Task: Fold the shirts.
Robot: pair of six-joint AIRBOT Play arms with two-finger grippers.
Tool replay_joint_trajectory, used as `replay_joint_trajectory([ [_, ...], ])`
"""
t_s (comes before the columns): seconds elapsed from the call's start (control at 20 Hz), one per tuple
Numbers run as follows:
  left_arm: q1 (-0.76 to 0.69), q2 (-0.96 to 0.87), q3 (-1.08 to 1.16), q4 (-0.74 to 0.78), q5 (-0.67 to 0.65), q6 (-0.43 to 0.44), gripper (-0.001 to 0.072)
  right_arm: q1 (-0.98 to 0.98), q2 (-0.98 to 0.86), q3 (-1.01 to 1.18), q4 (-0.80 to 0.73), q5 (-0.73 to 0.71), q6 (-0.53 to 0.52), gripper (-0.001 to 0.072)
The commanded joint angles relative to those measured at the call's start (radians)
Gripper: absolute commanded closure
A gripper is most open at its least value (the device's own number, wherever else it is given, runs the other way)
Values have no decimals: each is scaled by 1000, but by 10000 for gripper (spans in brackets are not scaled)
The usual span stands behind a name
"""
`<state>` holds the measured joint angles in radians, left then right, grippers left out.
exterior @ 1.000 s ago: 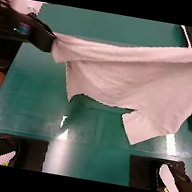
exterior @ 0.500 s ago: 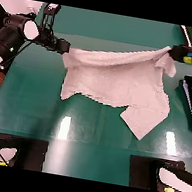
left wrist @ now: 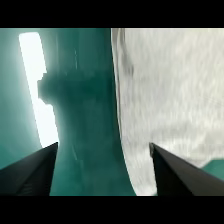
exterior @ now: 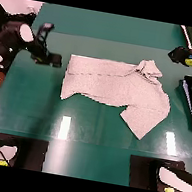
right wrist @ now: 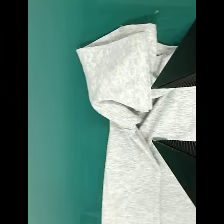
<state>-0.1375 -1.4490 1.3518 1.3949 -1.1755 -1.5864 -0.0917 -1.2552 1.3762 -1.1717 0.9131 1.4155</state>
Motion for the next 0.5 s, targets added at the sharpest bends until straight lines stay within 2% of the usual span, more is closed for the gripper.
replay_joint_trajectory([
  [0.0, 5, -1, -157, -164, -36, 23, 43, -10, 51, 0, -1, 97, -8, 358],
  [0.15, 5, -1, -236, -230, 13, 23, 42, -8, 76, 0, -2, 116, -11, 358],
  [0.45, 5, -1, -307, -249, 8, 23, 43, -8, 95, 0, -2, 115, -11, 358],
])
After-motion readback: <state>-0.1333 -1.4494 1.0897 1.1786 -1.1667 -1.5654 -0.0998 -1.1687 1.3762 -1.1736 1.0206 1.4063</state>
